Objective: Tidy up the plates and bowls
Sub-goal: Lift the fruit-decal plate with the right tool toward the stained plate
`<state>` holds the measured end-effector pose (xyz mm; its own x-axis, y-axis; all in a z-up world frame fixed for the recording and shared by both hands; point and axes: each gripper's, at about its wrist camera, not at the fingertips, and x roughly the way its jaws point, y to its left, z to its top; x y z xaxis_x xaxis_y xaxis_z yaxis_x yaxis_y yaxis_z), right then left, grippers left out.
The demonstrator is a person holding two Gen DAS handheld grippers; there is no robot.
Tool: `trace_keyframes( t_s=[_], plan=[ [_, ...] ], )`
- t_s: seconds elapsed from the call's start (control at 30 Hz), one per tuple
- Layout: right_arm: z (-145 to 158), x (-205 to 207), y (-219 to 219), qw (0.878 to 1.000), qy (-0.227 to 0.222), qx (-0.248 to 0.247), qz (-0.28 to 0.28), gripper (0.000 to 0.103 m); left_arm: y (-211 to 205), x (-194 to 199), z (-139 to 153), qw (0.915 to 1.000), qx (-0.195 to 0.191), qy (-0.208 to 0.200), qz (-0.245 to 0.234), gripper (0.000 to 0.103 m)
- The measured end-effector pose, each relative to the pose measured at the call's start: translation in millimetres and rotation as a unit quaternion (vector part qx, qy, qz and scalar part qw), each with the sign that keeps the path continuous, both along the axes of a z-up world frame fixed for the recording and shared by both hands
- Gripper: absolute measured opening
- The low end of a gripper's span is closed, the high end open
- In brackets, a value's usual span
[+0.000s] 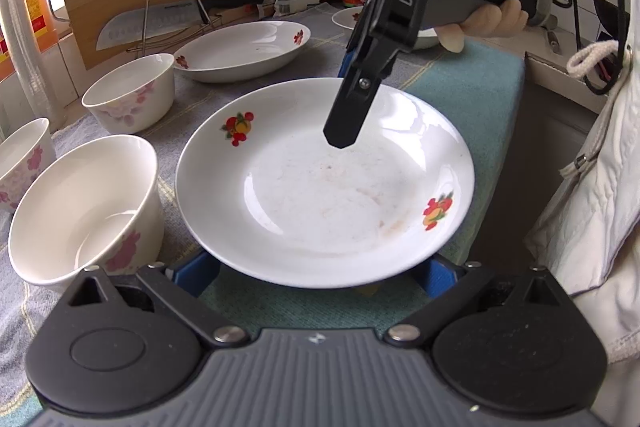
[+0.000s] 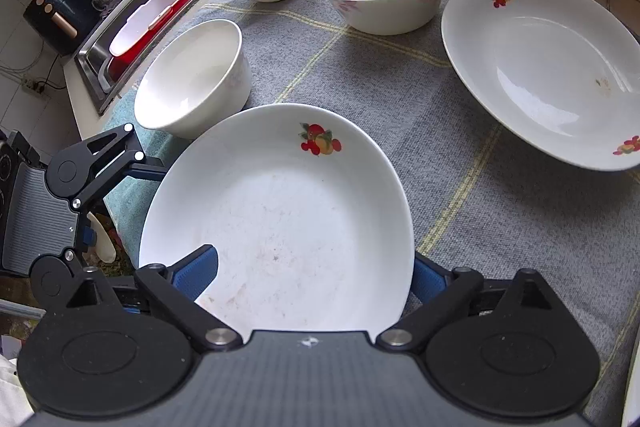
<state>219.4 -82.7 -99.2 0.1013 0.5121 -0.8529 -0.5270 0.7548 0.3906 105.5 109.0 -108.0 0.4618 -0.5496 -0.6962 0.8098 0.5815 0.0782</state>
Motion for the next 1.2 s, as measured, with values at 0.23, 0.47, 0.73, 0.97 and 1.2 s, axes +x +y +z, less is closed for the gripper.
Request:
trace_keyframes(
  t_s=[0.23, 0.47, 0.73, 0.97, 1.2],
  plan=[
    [-2, 11, -1, 0.999, 0.039, 0.005, -0.030, 0.093, -1, 0, 0, 1.0000, 0.004, -0.005, -0.003, 0.100],
    [-3, 17, -6, 0.997, 0.061, 0.020, -0.050, 0.093, -1, 0, 0, 1.0000, 0.005, -0.003, -0.005, 0.101],
    [-2, 14, -1, 0.998, 0.049, 0.006, -0.043, 0.092, -2, 2, 1, 1.0000, 0.007, 0.001, -0.006, 0.101],
    [-2, 11, -1, 0.998, 0.048, 0.004, -0.044, 0.092, -3, 2, 3, 0.9999, 0.008, 0.003, -0.007, 0.100],
    [0, 9, -2, 0.998, 0.045, 0.006, -0.044, 0.092, -3, 4, 5, 0.9999, 0.007, 0.007, -0.008, 0.100]
  ],
)
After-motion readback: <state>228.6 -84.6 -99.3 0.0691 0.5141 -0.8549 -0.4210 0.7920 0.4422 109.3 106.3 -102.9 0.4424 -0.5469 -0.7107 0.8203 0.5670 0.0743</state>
